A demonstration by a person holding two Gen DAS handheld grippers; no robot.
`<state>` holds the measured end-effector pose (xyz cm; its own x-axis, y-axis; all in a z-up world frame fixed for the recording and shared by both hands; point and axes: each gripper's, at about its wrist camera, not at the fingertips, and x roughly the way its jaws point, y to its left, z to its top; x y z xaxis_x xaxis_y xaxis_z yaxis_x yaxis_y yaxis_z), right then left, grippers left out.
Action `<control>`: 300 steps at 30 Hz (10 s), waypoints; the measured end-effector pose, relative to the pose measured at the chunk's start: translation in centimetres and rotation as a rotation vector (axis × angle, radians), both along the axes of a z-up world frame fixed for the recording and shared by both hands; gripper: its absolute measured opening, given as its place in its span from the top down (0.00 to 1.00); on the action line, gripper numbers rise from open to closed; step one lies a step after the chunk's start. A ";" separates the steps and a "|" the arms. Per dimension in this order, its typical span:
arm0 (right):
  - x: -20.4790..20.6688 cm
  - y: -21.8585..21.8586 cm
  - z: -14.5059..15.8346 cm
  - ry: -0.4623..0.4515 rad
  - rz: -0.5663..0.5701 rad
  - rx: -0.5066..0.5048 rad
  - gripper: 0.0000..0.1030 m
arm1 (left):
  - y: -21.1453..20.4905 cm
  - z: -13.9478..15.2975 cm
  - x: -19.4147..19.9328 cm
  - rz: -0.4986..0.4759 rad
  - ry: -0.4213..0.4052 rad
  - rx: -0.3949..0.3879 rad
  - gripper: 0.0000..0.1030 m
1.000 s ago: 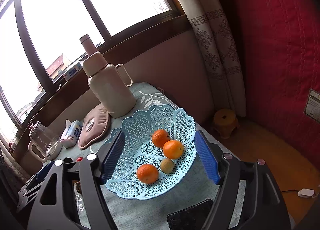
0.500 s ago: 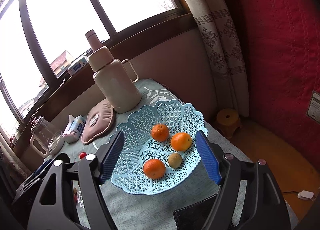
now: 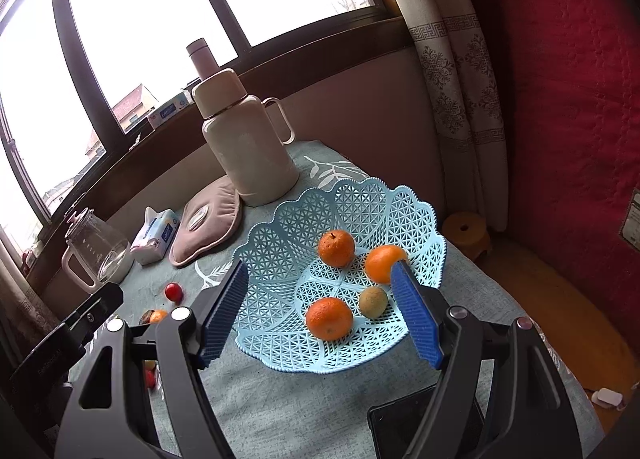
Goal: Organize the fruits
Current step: 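Withdraw both tools from the basket toward the remaining fruits, then position the left tool fingers around the dark beet, then close the left tool on the beet while the right tool grasps an orange, then carry the orange into the basket and open the right tool while the left tool holds the beet, then carry the beet into the basket and open the left tool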
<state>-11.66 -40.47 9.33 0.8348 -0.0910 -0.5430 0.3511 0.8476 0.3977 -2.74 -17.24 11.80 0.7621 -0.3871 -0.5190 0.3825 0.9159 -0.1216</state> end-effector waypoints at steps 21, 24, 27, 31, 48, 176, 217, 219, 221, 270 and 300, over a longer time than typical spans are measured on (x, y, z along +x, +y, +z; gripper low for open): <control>1.1 4.0 -1.5 0.051 0.110 -0.009 0.26 | 7.0 -1.2 2.3 0.162 0.057 -0.042 0.07; 1.4 4.5 -1.7 0.060 0.119 -0.008 0.26 | 7.9 -1.5 2.6 0.181 0.067 -0.047 0.07; 1.4 5.0 -2.1 0.069 0.126 0.000 0.26 | 8.6 -1.8 2.8 0.194 0.076 -0.048 0.07; 1.7 5.7 -2.5 0.076 0.134 0.009 0.26 | 9.7 -2.1 3.2 0.210 0.086 -0.049 0.07; 2.7 7.9 -2.8 0.095 0.167 -0.011 0.26 | 14.3 -3.5 5.2 0.303 0.137 -0.075 0.07; 21.3 23.3 -7.6 0.359 0.581 -0.231 0.62 | 18.3 -6.4 12.6 0.430 0.175 -0.128 0.59; 13.7 13.4 0.0 0.204 0.309 -0.159 0.63 | 15.6 -5.8 11.3 0.260 0.164 -0.195 0.59; 13.3 12.4 0.0 0.208 0.285 -0.152 0.63 | 15.4 -5.7 11.2 0.251 0.161 -0.196 0.59; 12.9 11.5 -0.2 0.214 0.262 -0.141 0.63 | 15.2 -5.6 11.1 0.241 0.158 -0.196 0.59; 8.7 4.0 -3.3 0.260 0.045 -0.009 0.47 | 13.1 -5.6 10.2 0.163 0.143 -0.167 0.59; 1.0 0.0 -2.0 0.129 -0.006 0.028 0.46 | 3.4 -3.7 5.1 -0.108 0.178 -0.149 0.59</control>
